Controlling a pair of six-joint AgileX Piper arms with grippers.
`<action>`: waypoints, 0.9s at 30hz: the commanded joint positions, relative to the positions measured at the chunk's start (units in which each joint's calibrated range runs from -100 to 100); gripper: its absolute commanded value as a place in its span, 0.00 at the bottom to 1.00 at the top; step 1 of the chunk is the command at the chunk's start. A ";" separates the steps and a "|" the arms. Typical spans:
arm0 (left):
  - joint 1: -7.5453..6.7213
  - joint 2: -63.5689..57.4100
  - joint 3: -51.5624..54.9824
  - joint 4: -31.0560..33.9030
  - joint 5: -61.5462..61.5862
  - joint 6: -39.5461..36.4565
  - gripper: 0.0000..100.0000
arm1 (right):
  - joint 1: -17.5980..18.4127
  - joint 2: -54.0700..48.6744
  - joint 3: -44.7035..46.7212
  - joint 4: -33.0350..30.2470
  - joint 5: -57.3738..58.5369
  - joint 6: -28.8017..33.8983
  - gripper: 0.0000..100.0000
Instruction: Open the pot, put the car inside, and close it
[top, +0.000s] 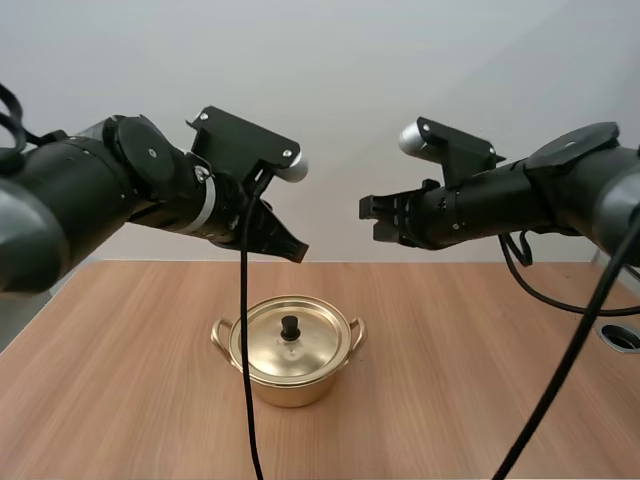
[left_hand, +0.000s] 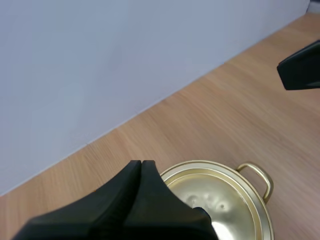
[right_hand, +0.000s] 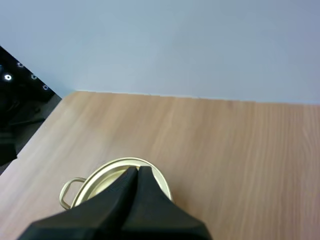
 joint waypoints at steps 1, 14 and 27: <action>-0.01 -17.87 -0.04 0.03 -0.52 -2.38 0.00 | 0.02 -10.22 0.92 -1.27 -2.13 -3.43 0.00; -0.01 -43.40 1.79 0.36 6.85 -14.43 0.00 | 0.02 -39.48 14.99 -1.53 -11.85 -2.99 0.00; -0.01 -44.74 32.07 25.97 -31.48 -40.97 0.00 | -0.95 -43.40 17.29 -8.81 -33.27 4.20 0.00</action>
